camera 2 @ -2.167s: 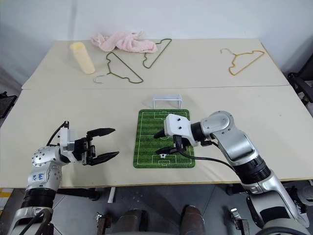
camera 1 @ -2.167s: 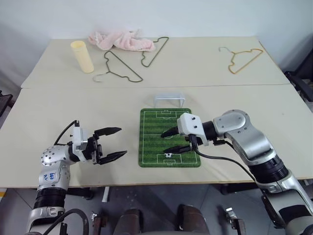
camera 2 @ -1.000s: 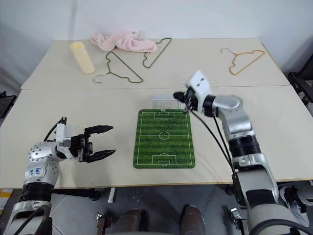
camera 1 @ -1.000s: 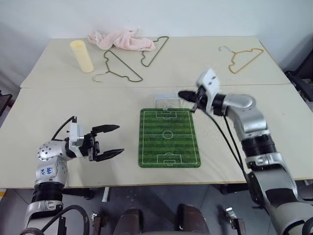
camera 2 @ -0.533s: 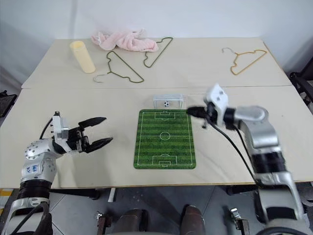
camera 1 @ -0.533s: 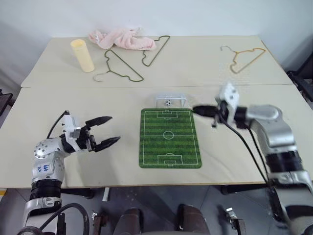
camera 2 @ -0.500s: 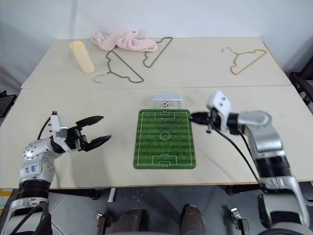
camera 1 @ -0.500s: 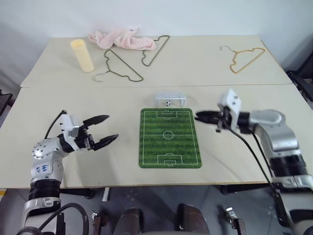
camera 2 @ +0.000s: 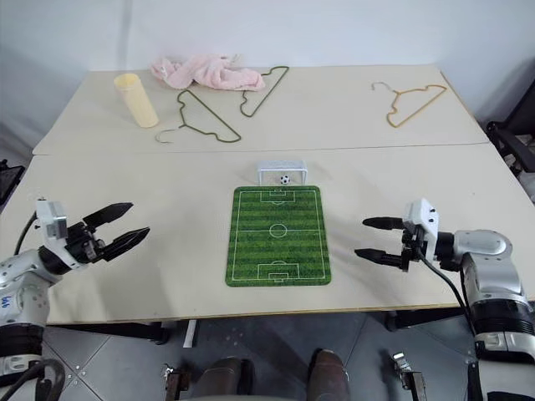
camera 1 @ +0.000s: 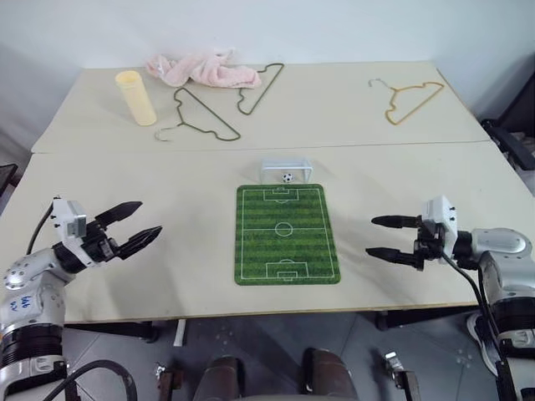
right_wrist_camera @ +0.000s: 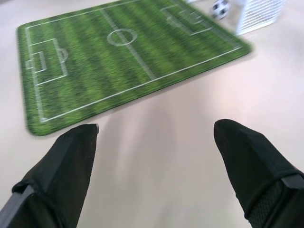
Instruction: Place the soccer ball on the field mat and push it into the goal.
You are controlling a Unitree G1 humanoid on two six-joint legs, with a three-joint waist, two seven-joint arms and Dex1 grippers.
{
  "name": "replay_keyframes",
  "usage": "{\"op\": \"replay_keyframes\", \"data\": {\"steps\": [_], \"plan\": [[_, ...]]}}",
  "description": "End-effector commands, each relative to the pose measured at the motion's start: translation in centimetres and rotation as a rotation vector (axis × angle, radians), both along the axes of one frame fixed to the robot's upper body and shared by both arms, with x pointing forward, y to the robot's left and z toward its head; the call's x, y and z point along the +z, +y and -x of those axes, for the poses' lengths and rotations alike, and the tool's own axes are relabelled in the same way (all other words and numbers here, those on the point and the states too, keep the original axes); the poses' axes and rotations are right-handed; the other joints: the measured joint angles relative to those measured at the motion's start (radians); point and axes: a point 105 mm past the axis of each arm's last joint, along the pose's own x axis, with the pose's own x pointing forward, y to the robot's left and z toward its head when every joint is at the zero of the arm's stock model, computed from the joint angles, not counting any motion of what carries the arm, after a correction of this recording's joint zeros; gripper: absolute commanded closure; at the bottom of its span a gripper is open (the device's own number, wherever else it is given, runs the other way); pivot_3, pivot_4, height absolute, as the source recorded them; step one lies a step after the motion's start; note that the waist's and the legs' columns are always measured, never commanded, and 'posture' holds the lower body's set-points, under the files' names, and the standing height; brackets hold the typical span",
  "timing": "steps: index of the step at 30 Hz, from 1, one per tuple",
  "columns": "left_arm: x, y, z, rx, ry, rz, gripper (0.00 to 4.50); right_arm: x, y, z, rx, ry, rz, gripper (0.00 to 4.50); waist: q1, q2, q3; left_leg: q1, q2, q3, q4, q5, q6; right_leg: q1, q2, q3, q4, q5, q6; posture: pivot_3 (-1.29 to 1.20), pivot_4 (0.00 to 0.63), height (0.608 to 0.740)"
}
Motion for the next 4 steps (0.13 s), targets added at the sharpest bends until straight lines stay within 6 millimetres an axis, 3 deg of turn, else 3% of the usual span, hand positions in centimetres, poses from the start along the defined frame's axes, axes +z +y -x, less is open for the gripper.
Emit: {"op": "replay_keyframes", "data": {"steps": [1,4], "plan": [[1.28,1.14,0.14,0.013,-0.019,-0.002,0.00,1.06,-0.12,-0.45,-0.010,-0.055,0.001,0.38,0.002,0.000,0.000,0.000,0.000,0.000,0.000,0.000,0.000,0.000,0.000,0.000,0.000,0.000,0.000,0.00,0.150,0.740],[1.12,1.36,0.39,-0.003,0.000,-0.022,0.00,1.06,0.06,-0.95,-0.053,-0.098,-0.005,0.38,0.002,0.000,0.000,0.000,0.000,0.000,0.000,0.000,0.000,0.000,0.000,0.000,0.000,0.000,0.000,0.00,0.150,0.740]]}}
